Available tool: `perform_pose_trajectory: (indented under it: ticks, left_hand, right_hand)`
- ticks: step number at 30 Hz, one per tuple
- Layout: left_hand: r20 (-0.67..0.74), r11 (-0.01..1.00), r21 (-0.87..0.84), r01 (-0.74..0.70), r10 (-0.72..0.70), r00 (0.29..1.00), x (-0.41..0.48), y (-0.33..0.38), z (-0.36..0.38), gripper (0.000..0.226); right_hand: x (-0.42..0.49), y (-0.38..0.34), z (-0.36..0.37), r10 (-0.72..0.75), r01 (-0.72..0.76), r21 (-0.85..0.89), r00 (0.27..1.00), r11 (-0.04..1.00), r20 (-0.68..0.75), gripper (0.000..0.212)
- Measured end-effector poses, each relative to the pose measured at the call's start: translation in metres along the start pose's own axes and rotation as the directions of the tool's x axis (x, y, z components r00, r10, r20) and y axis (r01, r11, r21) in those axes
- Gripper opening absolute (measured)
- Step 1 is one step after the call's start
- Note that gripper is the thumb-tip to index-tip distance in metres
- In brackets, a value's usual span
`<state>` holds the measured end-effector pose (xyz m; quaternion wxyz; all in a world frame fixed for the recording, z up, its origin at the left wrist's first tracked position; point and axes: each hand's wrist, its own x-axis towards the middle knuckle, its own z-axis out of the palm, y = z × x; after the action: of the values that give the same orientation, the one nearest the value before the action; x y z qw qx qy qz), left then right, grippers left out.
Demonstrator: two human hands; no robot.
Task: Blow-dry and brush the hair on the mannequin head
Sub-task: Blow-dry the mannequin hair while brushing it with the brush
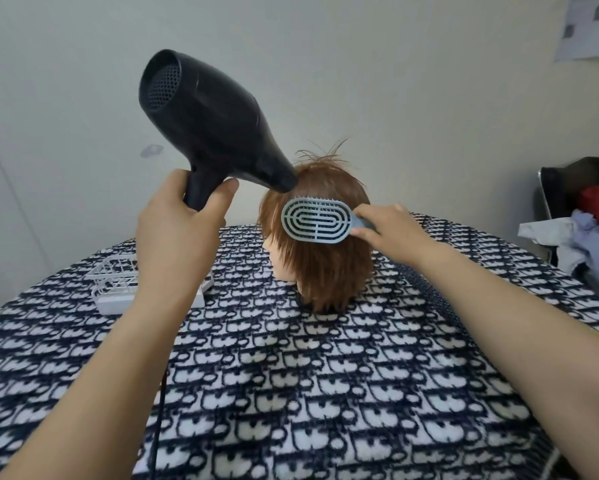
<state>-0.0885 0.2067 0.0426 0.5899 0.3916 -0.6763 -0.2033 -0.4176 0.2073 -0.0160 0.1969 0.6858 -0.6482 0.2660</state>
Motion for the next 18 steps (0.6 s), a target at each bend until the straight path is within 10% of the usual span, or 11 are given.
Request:
perform_pose_trajectory:
  ticks: [7,11,18]
  left_hand:
    - [0.076,0.998,-0.054,0.037,-0.033,0.997,0.001,-0.005,0.009,0.03]
    - [0.003,0.959,0.264,-0.101,0.104,0.995,-0.003,-0.005,0.011,0.038]
    - [0.096,0.987,0.139,-0.079,0.066,0.993,-0.004,0.0,0.014,0.035]
  right_hand:
    - [-0.016,0.002,0.012,-0.069,0.072,-0.043,0.996,0.996,0.055,0.017]
    - [-0.018,0.003,0.022,-0.057,0.059,-0.028,0.998,0.998,0.04,0.016]
    - [-0.022,0.008,0.028,-0.061,0.064,-0.046,0.996,0.997,0.072,0.016]
